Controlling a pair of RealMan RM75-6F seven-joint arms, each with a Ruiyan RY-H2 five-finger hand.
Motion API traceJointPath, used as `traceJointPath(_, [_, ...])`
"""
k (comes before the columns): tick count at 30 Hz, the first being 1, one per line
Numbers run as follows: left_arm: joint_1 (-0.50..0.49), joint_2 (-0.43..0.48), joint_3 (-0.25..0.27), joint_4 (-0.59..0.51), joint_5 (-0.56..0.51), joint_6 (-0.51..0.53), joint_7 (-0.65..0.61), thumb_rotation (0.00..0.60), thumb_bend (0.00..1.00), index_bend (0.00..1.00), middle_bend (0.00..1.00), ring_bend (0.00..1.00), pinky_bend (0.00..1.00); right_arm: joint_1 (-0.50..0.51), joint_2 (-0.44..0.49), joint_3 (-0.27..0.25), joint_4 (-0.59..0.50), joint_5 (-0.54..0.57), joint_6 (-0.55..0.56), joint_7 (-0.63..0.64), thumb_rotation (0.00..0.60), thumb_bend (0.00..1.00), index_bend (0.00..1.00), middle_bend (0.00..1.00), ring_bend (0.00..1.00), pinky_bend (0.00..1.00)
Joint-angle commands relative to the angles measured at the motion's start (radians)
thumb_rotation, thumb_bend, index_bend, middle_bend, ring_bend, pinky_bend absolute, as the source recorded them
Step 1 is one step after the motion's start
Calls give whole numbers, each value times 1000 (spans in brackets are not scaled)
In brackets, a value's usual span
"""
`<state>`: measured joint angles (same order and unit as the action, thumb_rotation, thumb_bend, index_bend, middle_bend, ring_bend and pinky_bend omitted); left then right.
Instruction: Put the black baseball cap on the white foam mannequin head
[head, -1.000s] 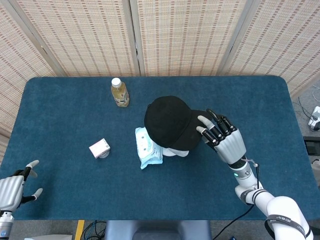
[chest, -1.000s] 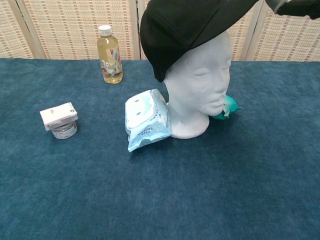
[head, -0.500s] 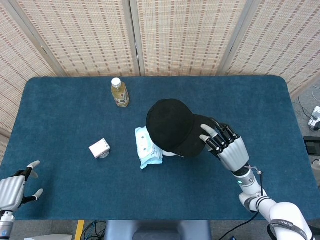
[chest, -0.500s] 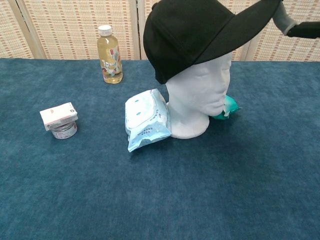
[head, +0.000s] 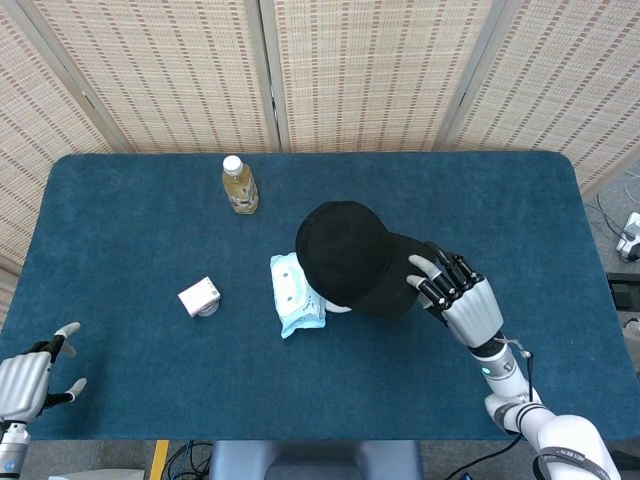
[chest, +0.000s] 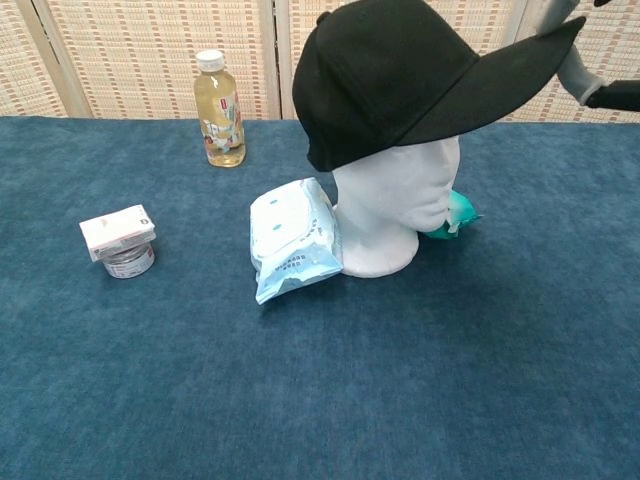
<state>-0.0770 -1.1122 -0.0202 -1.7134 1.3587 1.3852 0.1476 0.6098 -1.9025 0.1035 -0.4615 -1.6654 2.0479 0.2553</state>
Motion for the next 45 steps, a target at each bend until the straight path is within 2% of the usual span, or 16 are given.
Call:
traceJointPath(1, [0, 1, 0, -1, -1, 0, 1, 600, 191, 171, 421, 328, 481, -16, -13, -3, 19, 3, 0, 20, 600, 472, 783, 377, 192, 438])
traceJointPath(20, [0, 2, 3, -5, -7, -4, 10, 600, 189, 175, 423, 328, 482, -88, -53, -48, 68, -14, -10, 59, 600, 463, 783, 366, 180, 423])
traceJointPath(39, [0, 4, 5, -6, -10, -6, 15, 600, 190, 175, 424, 328, 482, -145, -92, -47, 143, 22, -75, 123, 600, 444, 781, 353, 165, 412])
traceJointPath(42, [0, 4, 5, -6, -11, -7, 16, 600, 190, 175, 424, 328, 482, -149, -97, -45, 151, 29, -86, 136, 600, 436, 727, 346, 157, 410])
traceJointPath(45, [0, 4, 5, -7, -12, -6, 16, 600, 191, 175, 424, 328, 482, -150, -103, -44, 155, 32, -93, 145, 600, 400, 618, 335, 147, 405])
